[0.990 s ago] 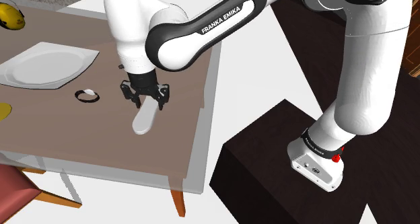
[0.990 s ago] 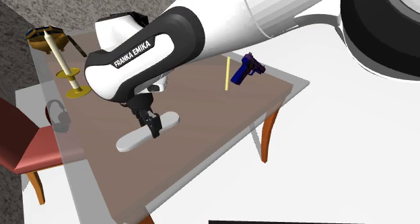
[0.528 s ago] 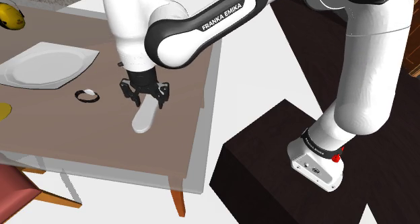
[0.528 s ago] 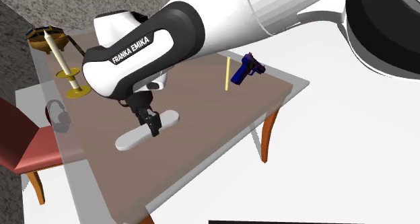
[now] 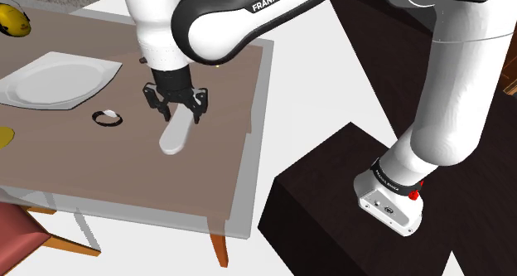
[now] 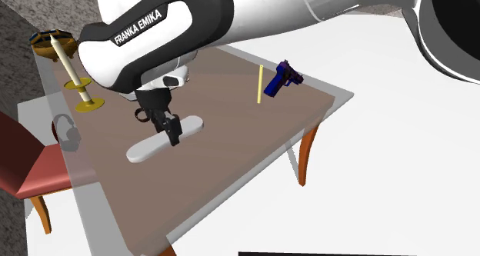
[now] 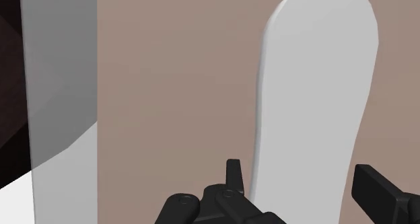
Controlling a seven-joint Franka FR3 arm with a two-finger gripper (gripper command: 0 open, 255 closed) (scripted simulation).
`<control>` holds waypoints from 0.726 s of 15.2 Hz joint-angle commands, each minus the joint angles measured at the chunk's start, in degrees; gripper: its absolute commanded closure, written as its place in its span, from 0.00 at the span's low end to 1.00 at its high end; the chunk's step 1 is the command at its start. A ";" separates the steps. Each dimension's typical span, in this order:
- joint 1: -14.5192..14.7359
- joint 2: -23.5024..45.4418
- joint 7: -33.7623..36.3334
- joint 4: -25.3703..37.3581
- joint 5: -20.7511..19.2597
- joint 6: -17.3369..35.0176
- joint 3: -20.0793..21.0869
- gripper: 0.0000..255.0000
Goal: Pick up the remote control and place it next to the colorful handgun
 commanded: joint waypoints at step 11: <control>-0.49 -2.90 -1.94 5.73 2.92 -7.61 1.79 1.00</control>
